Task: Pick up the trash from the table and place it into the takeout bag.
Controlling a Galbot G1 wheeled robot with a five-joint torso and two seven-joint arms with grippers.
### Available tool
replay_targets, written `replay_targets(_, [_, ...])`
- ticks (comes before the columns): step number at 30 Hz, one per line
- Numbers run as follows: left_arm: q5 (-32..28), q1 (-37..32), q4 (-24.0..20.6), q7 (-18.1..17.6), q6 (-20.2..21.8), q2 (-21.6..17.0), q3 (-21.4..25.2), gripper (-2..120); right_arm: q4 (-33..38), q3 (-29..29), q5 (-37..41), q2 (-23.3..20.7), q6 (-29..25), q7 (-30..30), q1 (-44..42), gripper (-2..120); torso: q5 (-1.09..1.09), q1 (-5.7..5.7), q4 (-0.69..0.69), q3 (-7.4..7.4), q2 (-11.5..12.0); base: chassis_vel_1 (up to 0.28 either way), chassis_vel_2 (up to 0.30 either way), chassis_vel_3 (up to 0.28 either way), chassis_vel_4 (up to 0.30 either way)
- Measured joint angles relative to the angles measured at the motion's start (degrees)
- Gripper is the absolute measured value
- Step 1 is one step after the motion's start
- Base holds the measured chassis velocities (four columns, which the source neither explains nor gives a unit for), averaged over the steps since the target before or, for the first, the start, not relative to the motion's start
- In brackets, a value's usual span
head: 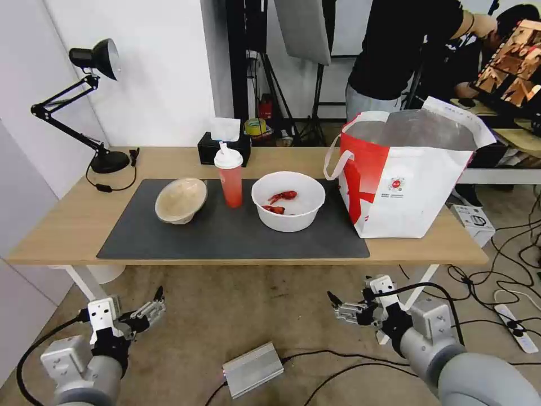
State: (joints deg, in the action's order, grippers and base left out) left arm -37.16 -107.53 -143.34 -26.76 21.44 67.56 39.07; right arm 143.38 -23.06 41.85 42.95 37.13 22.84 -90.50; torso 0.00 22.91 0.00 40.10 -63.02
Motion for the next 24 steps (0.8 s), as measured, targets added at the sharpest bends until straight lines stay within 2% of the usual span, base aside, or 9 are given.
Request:
replay_targets(20, [1.93,-0.13,0.08,1.71,-4.2,0.35,0.28,100,-0.12,-0.62,-0.36,-0.05,-1.7,-0.61,-0.27,100,0.0,0.0,0.0,0.0,0.0,0.0,0.0,0.0,0.0])
replay_targets(24, [2.49,-0.09,0.09,2.05,-5.14,0.36,0.0,100,-0.13,-0.75,-0.63,-0.01,-4.39,-0.93,-0.34,100,0.0,0.0,0.0,0.0,0.0,0.0,0.0,0.0,0.0])
